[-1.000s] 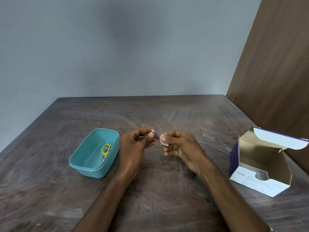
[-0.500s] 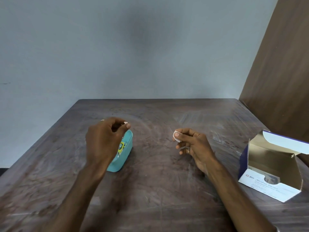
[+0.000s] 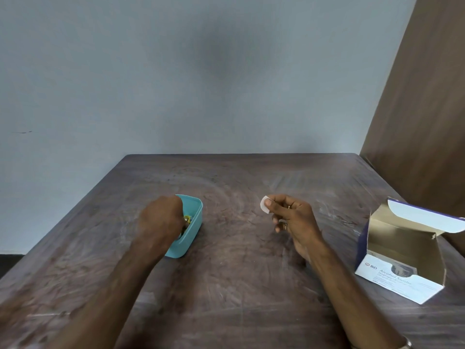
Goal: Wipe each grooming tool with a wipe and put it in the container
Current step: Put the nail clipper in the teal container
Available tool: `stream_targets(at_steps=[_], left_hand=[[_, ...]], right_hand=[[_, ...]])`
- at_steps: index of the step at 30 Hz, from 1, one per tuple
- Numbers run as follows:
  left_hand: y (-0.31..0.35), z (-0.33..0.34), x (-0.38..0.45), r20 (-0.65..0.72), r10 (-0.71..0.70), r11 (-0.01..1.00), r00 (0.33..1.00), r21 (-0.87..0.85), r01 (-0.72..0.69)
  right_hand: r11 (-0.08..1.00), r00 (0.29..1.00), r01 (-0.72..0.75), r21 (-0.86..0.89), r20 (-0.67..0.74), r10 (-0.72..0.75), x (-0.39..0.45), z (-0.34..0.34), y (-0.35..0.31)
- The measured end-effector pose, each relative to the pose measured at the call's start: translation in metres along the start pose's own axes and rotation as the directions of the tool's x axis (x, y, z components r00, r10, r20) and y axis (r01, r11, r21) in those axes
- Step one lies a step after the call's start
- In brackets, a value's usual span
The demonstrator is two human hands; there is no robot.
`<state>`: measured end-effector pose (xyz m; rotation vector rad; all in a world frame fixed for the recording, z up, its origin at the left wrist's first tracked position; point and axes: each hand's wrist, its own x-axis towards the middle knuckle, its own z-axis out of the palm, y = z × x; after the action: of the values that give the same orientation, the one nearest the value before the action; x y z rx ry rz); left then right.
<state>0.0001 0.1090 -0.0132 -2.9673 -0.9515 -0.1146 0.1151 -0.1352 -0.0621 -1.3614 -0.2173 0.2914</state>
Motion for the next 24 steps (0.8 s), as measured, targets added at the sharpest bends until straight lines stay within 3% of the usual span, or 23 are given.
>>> stream_targets(at_steps=[5,9,13,17,24], left_hand=[[-0.001,0.002,0.001,0.017,0.015,0.999,1.0,0.052,-0.016],[-0.009,-0.003,-0.003,-0.002,0.007,0.998,1.0,-0.061,-0.007],[-0.03,-0.008,-0.024,-0.203,-0.003,0.971,0.979,-0.234,-0.046],[-0.059,-0.006,-0.052,-0.489,-0.088,0.949,0.868,-0.307,-0.076],[-0.127,0.02,-0.094,-0.544,-0.182,0.927,0.819,-0.373,-0.041]], right_hand=[[1.0,1.0,-0.002,-0.011,0.012,0.002,0.002,-0.001,0.002],[0.998,0.999,0.031,-0.057,0.022,-0.03,0.002,0.001,0.003],[0.983,0.992,0.124,-0.136,0.0,-0.125,0.001,0.006,0.0],[0.942,0.979,0.2,-0.271,0.103,-0.179,-0.01,0.024,-0.004],[0.886,0.933,0.315,-0.341,0.283,-0.223,-0.069,0.099,-0.005]])
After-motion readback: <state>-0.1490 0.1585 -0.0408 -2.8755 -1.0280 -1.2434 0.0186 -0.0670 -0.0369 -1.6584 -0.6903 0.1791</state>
